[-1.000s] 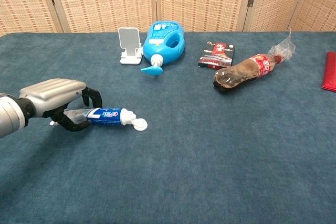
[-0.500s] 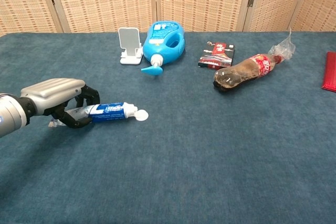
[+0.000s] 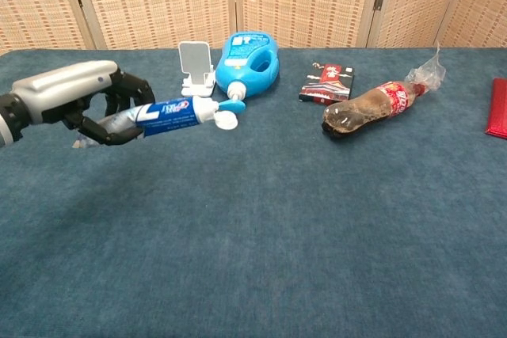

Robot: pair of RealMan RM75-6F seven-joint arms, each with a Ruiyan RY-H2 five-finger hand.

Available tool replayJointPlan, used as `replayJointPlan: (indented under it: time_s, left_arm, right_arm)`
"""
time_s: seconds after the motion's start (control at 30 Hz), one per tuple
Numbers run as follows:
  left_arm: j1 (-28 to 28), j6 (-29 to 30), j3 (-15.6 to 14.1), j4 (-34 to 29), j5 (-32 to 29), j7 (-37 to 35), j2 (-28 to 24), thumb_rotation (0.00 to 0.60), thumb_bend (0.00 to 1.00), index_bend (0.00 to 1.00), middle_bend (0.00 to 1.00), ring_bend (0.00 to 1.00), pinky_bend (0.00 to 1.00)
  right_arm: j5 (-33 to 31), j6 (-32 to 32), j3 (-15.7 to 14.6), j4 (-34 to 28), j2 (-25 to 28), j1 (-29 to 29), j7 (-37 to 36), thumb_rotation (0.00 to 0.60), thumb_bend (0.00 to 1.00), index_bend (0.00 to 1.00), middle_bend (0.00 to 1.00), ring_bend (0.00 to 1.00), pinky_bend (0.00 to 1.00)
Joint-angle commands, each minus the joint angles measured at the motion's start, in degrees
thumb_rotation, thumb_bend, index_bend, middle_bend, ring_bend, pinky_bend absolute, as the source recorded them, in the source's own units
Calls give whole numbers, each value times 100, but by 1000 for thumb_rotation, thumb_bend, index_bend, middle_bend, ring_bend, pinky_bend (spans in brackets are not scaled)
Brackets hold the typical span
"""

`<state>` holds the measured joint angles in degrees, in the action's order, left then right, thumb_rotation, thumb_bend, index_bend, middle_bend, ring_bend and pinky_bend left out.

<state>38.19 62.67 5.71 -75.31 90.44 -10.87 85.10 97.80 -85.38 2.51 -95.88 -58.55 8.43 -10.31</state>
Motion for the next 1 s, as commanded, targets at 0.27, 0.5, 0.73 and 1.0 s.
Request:
replayJointPlan:
  time_s: [0.27, 0.5, 0.73, 1.0]
  left_arm:
    - [362, 105, 119, -1220, 319, -473, -555, 600, 543, 717, 785, 709, 592]
    - [519, -71, 231, -1667, 173, -656, -680, 600, 545, 723, 791, 715, 591]
    - [632, -219, 293, -1932, -8, -692, -712, 600, 549, 724, 792, 717, 591]
    - [722, -304, 380, -2048, -170, -942, -760, 600, 550, 726, 795, 719, 588]
  right_arm:
    - [229, 896, 502, -503, -80, 1107, 170, 536, 0, 0, 0, 0, 0]
    - [175, 1250, 820, -596, -519, 1677, 433, 537, 0, 0, 0, 0, 0]
    - [91, 1500, 930, -652, -935, 2088, 746, 536, 0, 0, 0, 0, 0]
    - [59, 1619, 957, -648, -1159, 2377, 840, 535, 0, 0, 0, 0, 0]
